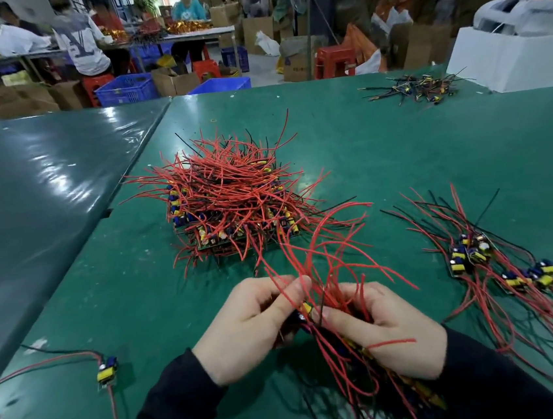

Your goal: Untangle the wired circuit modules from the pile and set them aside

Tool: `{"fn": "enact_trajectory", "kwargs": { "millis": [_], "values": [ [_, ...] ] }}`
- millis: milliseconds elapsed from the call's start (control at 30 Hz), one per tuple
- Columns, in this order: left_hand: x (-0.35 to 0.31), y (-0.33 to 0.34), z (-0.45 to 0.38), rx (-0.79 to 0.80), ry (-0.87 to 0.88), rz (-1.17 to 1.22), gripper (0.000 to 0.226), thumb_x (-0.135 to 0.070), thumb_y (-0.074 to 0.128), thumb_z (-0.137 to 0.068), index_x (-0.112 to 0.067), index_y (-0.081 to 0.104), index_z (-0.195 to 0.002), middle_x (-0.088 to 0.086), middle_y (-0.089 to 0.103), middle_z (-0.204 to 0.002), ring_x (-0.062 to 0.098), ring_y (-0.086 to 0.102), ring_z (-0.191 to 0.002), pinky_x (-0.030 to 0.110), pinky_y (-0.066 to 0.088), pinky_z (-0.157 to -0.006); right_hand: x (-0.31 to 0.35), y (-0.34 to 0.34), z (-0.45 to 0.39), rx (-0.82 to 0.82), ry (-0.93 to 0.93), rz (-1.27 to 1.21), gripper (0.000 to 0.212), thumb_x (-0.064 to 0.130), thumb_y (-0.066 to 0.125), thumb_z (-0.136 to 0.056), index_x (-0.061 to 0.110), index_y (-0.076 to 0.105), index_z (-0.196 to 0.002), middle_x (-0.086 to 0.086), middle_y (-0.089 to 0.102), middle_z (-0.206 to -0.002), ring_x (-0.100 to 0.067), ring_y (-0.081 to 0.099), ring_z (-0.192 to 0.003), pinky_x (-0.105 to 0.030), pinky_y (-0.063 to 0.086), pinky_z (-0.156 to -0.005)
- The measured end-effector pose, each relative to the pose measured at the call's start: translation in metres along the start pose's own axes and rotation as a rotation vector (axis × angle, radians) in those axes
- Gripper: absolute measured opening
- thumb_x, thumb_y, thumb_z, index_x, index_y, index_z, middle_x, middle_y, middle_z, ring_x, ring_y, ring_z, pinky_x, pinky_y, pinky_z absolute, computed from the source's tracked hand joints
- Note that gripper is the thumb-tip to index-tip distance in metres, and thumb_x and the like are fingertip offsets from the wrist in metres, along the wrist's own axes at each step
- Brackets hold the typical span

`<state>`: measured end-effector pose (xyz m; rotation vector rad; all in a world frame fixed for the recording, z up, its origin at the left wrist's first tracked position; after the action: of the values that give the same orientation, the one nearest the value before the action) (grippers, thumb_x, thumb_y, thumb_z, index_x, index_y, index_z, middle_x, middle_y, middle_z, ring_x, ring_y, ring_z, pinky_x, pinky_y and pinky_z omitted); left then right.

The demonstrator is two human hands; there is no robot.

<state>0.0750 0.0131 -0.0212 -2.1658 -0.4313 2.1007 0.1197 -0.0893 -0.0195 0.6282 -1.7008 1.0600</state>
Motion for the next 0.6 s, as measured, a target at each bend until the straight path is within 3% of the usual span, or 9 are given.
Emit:
{"fn": "enact_trajectory", "kwargs": {
  "millis": [100,167,233,300,367,467,533,600],
  "values": [
    [-0.004,-0.004,0.000,-0.030,0.090,-0.180,0.055,-0.062,0.046,-0.085,-0.014,0.071,-0.091,0.009,0.072,-0.090,0.022,0.064,-0.081,0.044,0.051,-0.082,0.004,-0.005,0.001,-0.026,-0.037,0.034,0.033,0.042,0.055,-0.089,0.017,0.065,-0.107,-0.019,0.067,-0.098,-0.018,0.058,-0.080,-0.051,0.048,-0.083],
    [-0.005,0.000,0.000,-0.006,0.078,-0.124,0.051,-0.059,0.047,-0.086,-0.014,0.070,-0.084,0.001,0.072,-0.085,0.018,0.065,-0.078,0.040,0.053,-0.076,0.004,-0.005,0.001,-0.028,-0.033,0.027,0.025,0.035,0.057,-0.088,0.018,0.067,-0.104,-0.013,0.068,-0.092,-0.017,0.058,-0.078,-0.046,0.050,-0.080],
    [-0.013,0.005,0.001,0.016,0.121,-0.066,0.044,-0.051,0.048,-0.091,-0.013,0.068,-0.080,-0.008,0.066,-0.076,0.005,0.059,-0.064,0.029,0.050,-0.059,0.006,-0.005,0.001,-0.027,-0.021,-0.002,0.016,0.033,0.061,-0.085,0.022,0.068,-0.095,0.004,0.065,-0.080,-0.006,0.053,-0.075,-0.034,0.049,-0.073],
    [-0.024,0.004,0.003,-0.035,0.241,-0.130,0.032,-0.034,0.046,-0.095,-0.015,0.069,-0.083,-0.012,0.067,-0.078,-0.002,0.059,-0.068,0.017,0.047,-0.065,0.003,-0.004,0.001,0.026,0.044,-0.031,0.029,0.042,0.063,-0.082,0.014,0.064,-0.078,0.007,0.050,-0.071,-0.006,0.042,-0.068,-0.036,0.039,-0.065],
    [-0.031,-0.001,0.003,-0.114,0.316,-0.182,0.030,-0.025,0.047,-0.094,-0.007,0.068,-0.081,-0.008,0.066,-0.079,0.006,0.061,-0.073,0.020,0.046,-0.071,0.000,-0.005,0.003,0.064,0.118,-0.044,0.046,0.053,0.060,-0.079,0.012,0.051,-0.061,0.006,0.035,-0.064,-0.010,0.031,-0.062,-0.034,0.028,-0.058],
    [-0.029,-0.008,0.003,-0.158,0.254,-0.038,0.022,-0.018,0.049,-0.089,-0.011,0.063,-0.103,-0.004,0.059,-0.073,0.011,0.054,-0.066,0.020,0.044,-0.063,0.007,-0.020,0.002,-0.089,0.089,-0.048,0.038,0.043,0.066,-0.082,0.020,0.051,-0.055,0.013,0.036,-0.056,-0.004,0.030,-0.053,-0.024,0.028,-0.050],
    [-0.024,-0.010,0.002,-0.127,0.157,0.139,0.036,-0.011,0.045,-0.081,-0.017,0.060,-0.114,0.009,0.063,-0.082,0.021,0.058,-0.069,0.027,0.048,-0.058,0.022,-0.042,0.005,-0.303,-0.093,0.261,0.028,0.036,0.070,-0.082,0.021,0.058,-0.061,0.011,0.045,-0.057,-0.008,0.038,-0.052,-0.029,0.036,-0.051],
    [-0.020,-0.015,0.001,-0.148,0.113,0.266,0.026,-0.010,0.047,-0.085,-0.012,0.067,-0.103,0.012,0.069,-0.091,0.026,0.064,-0.077,0.032,0.052,-0.062,0.040,-0.050,0.012,-0.428,-0.243,0.707,0.020,0.033,0.059,-0.077,0.016,0.061,-0.069,0.004,0.052,-0.062,-0.018,0.048,-0.055,-0.033,0.044,-0.052]
  ]
}}
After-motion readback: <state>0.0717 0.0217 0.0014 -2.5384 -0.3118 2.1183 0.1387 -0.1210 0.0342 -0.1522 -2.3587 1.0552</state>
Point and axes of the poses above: each hand's wrist, its own z-axis away from the middle knuckle, its own y-axis out of the palm, x = y × z, the point moved 8 cm from there along -z, towards the middle knuckle
